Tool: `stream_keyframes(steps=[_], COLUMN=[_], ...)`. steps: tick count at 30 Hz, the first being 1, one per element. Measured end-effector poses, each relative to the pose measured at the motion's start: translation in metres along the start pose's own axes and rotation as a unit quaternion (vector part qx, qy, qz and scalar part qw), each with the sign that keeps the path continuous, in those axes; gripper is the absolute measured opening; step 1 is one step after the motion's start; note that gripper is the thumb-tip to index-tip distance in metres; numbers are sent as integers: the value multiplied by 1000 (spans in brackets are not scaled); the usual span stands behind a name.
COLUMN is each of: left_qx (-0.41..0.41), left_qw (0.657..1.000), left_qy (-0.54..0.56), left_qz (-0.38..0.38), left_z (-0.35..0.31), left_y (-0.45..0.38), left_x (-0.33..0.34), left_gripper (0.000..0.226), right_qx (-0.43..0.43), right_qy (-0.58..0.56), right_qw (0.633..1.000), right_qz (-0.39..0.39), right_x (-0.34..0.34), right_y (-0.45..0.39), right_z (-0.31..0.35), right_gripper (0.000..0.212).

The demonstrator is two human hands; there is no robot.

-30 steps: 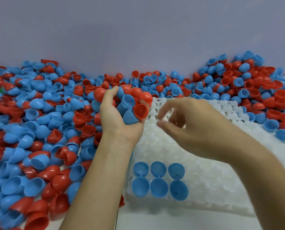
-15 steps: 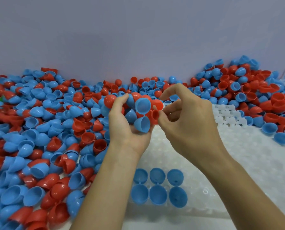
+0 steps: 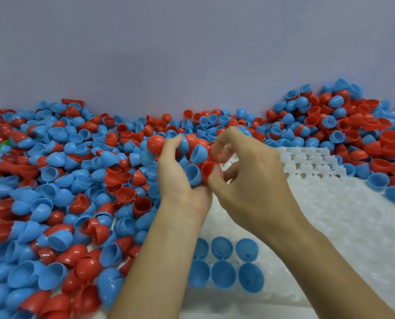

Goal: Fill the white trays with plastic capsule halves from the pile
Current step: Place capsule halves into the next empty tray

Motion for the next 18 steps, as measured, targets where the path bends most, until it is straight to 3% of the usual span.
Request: stream_keyframes(steps=[8,13,18], left_qx=[-5,-15,-34], left_qw=[1000,1000,999], left_qy=[-13,8,-7], left_qz=[-13,-22,-4], left_z=[0,4,13], left_y=[-2,-5,2], left_x=[-2,-3,3], left_gripper=[20,18,17], right_qx=[-20,-20,10], right_qy=[76,63,78], right_qw=[996,994,992], right_qz=[-32,-82,-98], right_x=[-5,-13,-9], right_y=[0,1,3], right_z=[6,9,7], right_gripper=[28,4,14])
Point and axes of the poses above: each hand's wrist, its own y-axis away from the middle knuckle, its own x-axis out of the palm, z = x × y, the point moved 7 cm from there along -y, towards the middle knuckle, and after that the axes turned 8 degrees about y, right-handed, at the moved point
